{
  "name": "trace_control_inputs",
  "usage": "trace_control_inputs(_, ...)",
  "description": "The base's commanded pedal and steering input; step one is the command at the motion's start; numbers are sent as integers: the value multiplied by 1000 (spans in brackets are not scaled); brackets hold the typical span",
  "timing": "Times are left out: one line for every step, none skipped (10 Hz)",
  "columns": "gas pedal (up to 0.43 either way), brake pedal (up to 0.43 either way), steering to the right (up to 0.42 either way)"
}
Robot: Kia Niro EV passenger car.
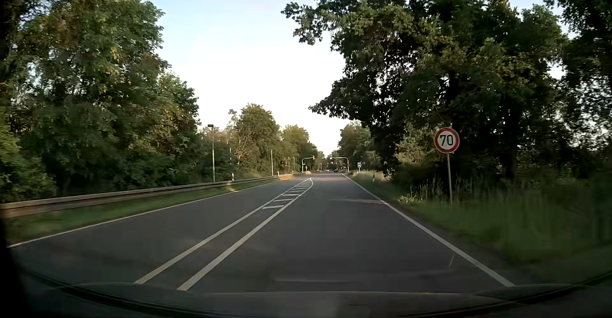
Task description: Follow the waypoints while adhering to traffic rules and regulations
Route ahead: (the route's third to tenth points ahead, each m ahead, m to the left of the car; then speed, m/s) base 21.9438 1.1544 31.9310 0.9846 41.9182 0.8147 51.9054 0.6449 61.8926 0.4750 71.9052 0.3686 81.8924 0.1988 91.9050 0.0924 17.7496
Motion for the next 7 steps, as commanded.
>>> trace_control_inputs(110, 18, 4)
trace_control_inputs(110, 18, 4)
trace_control_inputs(110, 12, 4)
trace_control_inputs(110, 12, 3)
trace_control_inputs(110, 12, 1)
trace_control_inputs(110, 12, -1)
trace_control_inputs(110, 12, -4)
